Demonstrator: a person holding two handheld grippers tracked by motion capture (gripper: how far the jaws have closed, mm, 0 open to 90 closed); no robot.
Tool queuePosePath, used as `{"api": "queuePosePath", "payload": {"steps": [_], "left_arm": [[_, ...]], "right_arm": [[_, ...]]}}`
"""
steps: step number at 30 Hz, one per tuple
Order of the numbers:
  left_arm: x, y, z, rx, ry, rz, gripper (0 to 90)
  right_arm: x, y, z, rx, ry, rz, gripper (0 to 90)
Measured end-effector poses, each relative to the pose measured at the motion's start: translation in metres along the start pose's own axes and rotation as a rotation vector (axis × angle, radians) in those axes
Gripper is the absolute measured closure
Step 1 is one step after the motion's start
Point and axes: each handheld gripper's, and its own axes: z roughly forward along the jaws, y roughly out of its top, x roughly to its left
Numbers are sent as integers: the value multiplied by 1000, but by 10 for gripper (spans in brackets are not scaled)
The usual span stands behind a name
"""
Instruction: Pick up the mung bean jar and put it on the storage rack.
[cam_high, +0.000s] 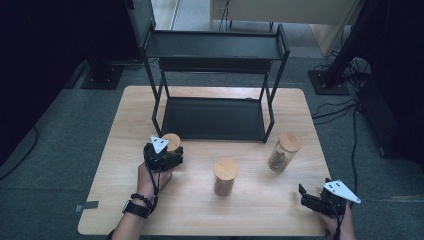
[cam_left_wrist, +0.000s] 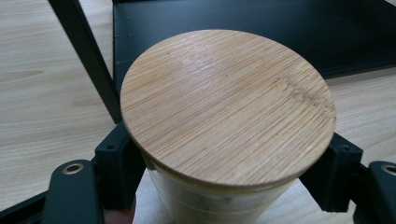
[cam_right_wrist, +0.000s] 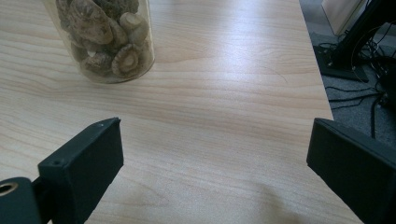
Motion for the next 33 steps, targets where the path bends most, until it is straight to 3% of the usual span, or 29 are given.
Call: {"api": "queuePosePath", "payload": {"steps": [26,33], "left_arm": [[-14,27,19,-6,-13,10,256],[-10,40,23,-9,1,-6,256]], "right_arm": [[-1,0,0,2,14,3,36],[-1,0,0,2,17,5,36]]}}
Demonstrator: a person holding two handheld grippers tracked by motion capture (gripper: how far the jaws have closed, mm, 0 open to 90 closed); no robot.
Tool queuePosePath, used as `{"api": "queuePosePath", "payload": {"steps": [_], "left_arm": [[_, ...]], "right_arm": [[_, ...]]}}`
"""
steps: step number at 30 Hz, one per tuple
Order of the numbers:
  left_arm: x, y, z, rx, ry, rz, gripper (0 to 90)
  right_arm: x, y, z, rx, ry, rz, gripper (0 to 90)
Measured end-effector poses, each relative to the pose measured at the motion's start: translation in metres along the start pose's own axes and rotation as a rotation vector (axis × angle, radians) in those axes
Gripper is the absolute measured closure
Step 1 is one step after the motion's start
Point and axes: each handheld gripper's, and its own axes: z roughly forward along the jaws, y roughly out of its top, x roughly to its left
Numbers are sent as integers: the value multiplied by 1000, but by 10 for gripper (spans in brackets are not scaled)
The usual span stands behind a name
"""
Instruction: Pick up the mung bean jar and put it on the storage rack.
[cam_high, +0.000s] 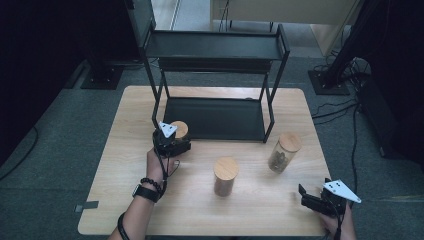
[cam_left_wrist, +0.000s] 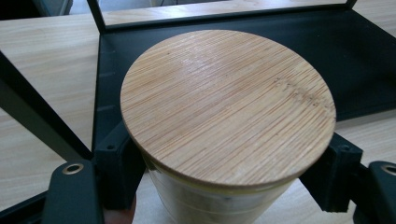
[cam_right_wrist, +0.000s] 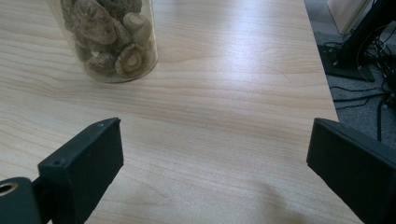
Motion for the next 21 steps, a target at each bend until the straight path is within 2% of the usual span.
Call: {"api": "queuePosePath", "payload": {"steps": [14,21], "left_arm": [[0,21,13,0,14,-3,256],[-1,25,24,7,18,-8,256]], "right_arm": [[-1,0,0,-4,3,6,36],[-1,0,0,-5,4,8,36]]}}
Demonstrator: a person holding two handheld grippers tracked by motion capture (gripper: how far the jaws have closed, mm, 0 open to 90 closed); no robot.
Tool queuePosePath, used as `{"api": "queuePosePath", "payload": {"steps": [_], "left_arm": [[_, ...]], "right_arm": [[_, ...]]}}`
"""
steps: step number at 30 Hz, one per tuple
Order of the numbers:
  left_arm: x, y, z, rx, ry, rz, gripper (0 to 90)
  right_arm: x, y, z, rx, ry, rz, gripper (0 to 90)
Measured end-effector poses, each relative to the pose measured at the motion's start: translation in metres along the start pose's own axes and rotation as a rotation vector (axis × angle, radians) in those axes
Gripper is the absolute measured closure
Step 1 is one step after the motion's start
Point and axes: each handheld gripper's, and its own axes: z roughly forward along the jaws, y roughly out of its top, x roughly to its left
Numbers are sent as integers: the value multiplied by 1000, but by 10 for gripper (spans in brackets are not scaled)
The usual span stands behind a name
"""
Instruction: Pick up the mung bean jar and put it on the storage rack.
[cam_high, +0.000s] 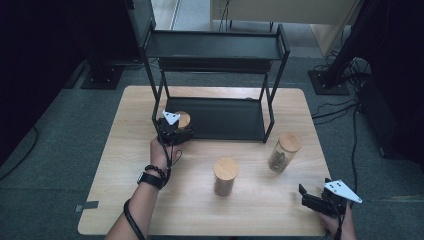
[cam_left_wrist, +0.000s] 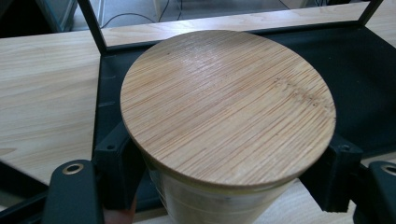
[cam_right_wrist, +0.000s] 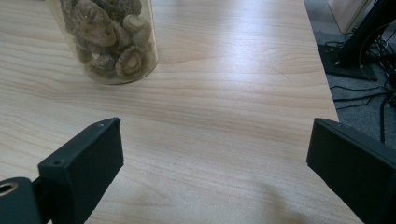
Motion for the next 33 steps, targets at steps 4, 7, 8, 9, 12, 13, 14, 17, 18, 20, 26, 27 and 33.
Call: {"api": "queuePosePath", "payload": {"steps": [4,7,8,9,12,13,14,17,18,20,26,27,33], "left_arm": [[-2,1,8,9,5,-9,256],[-3,2,13,13,11,-8,256],[-3,2,14,13,11,-9,256],[-3,3,16,15,15,-9,256],[-3,3,21,19,20,-11,256],[-3,3,24,22,25,-15,256],[-3,2,26,25,27,-17,255],[-3,1,30,33,33,-13,256],[-2,1,31,36,35,-14,256],[-1,1,34,36,40,-16,256],[1,4,40,33,49,-27,256],[1,4,40,33,49,-27,256],[1,4,46,38,64,-12,255]], "right_arm": [[0,0,0,0,0,2,36],[0,0,0,0,2,3,36],[-1,0,0,-1,3,4,36],[-1,0,0,-1,3,4,36],[-1,0,0,-2,3,5,36],[-1,0,0,-3,4,5,36],[-1,0,0,-3,4,5,36],[-1,0,0,-3,4,6,36],[-1,0,0,-3,5,7,36],[-1,0,0,-4,6,5,36],[-1,0,0,-4,6,2,36],[-1,0,0,-4,6,2,36],[0,0,0,-1,6,2,36]]}}
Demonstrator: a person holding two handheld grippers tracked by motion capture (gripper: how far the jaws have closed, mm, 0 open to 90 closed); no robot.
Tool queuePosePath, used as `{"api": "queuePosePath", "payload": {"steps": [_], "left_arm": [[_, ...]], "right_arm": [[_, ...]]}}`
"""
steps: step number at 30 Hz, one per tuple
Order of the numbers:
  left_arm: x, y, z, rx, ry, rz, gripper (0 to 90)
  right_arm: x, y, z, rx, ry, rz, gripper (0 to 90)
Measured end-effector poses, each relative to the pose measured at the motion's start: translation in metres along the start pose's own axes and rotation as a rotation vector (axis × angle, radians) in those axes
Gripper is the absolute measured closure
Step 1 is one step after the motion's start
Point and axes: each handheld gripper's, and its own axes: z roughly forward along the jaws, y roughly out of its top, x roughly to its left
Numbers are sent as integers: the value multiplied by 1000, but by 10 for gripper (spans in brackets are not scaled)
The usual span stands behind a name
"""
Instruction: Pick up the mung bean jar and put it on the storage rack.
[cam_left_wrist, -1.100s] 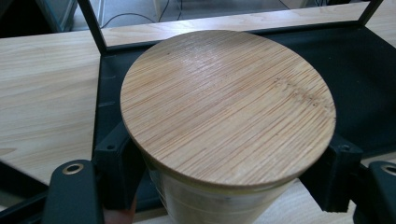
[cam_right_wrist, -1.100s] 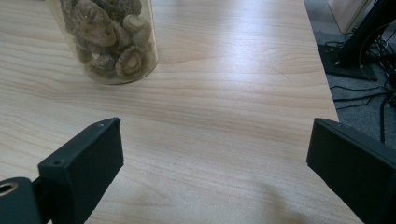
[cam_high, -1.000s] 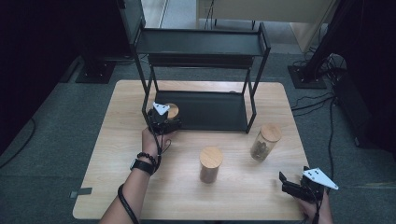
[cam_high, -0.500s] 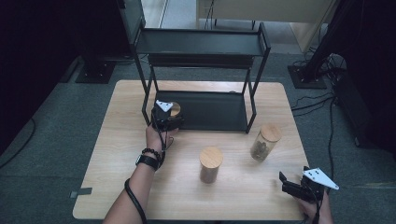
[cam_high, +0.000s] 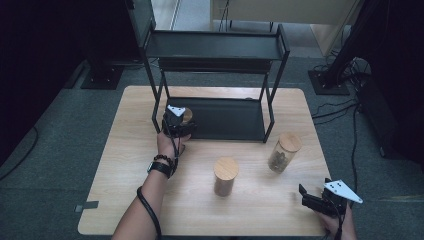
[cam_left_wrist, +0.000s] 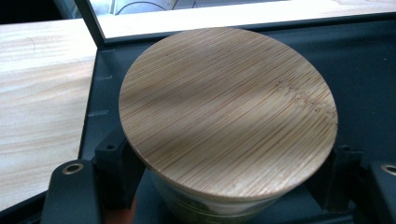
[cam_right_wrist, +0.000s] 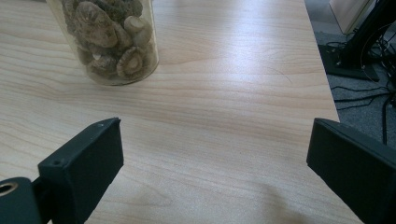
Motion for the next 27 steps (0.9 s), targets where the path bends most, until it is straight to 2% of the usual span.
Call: {"api": "queuePosePath", "payload": {"steps": [3,10,14,19,27], "left_arm": [[-1,1,2,0,8,4,255],[0,5,9,1,18,-16,253],[2,8,15,12,4,-33,248],[2,12,21,11,19,-42,247],[3,21,29,46,43,-50,247]], "right_arm": [[0,0,0,0,-1,-2,36],[0,0,0,-1,-4,-3,36],[0,0,0,0,-5,-2,36],[0,0,0,-1,-3,3,36],[0,0,0,2,2,0,36]]}}
